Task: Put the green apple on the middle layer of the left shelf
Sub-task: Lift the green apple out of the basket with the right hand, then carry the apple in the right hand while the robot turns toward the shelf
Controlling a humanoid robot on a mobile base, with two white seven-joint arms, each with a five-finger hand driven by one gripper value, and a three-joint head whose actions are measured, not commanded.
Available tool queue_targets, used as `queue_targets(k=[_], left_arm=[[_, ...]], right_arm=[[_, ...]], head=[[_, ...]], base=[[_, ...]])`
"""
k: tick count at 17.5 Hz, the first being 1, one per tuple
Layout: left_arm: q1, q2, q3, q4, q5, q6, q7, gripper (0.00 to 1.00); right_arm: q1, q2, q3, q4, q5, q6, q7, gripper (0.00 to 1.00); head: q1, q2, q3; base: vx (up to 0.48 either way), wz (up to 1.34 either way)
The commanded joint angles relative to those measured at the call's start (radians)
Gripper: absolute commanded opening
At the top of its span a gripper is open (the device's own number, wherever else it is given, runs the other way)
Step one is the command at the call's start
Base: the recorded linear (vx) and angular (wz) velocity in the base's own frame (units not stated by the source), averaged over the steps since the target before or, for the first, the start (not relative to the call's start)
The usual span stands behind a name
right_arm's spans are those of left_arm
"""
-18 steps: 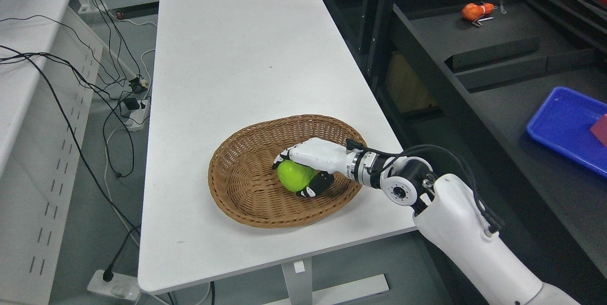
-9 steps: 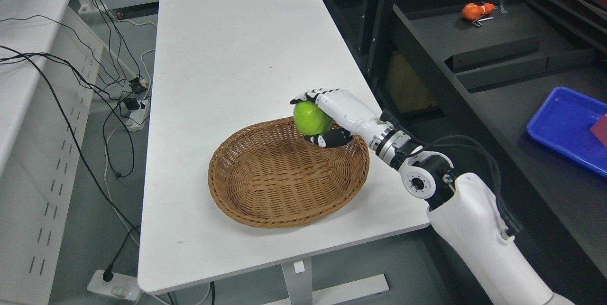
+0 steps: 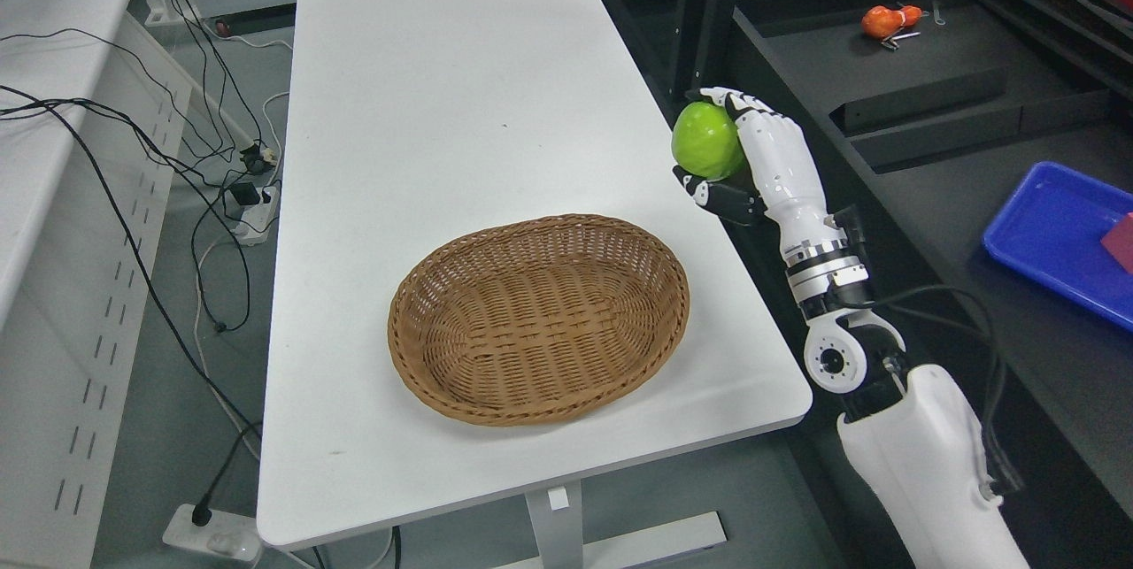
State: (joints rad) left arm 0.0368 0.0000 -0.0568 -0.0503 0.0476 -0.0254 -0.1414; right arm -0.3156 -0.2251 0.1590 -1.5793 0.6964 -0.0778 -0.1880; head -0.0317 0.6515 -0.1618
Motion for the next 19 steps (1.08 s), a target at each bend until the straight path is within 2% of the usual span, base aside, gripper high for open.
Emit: queue_targets(k=[1, 10, 13, 15, 19], left_arm=[[0.0, 0.018, 0.0, 0.001, 0.0, 0.001, 0.0, 1.0], [0.0, 0.018, 0.0, 0.0, 0.0, 0.001, 0.0, 1.0], [0.0, 0.018, 0.0, 0.0, 0.0, 0.001, 0.0, 1.0], [0.0, 0.018, 0.0, 0.001, 0.0, 0.001, 0.0, 1.0], [0.0, 0.018, 0.0, 0.0, 0.0, -0.001, 0.0, 1.0]], right_arm=[[0.107, 0.061, -0.144, -0.11, -0.002, 0.001, -0.01, 0.0], [0.154, 0.085, -0.128, -0.123, -0.003, -0.01, 0.001, 0.01], [0.197, 0.087, -0.079, -0.125, -0.003, -0.033, 0.021, 0.01], [0.207, 0.086, -0.081, -0.125, -0.003, -0.037, 0.065, 0.01], [0.21, 0.082, -0.096, -0.127, -0.005, -0.039, 0.071, 0.01]], head=[[0.0, 0.0, 0.0], [0.0, 0.0, 0.0], [0.0, 0.0, 0.0], [0.0, 0.0, 0.0], [0.0, 0.0, 0.0]], base=[[0.0, 0.0], [-0.035, 0.0], [-0.153, 0.01], [-0.206, 0.01], [-0.27, 0.06]])
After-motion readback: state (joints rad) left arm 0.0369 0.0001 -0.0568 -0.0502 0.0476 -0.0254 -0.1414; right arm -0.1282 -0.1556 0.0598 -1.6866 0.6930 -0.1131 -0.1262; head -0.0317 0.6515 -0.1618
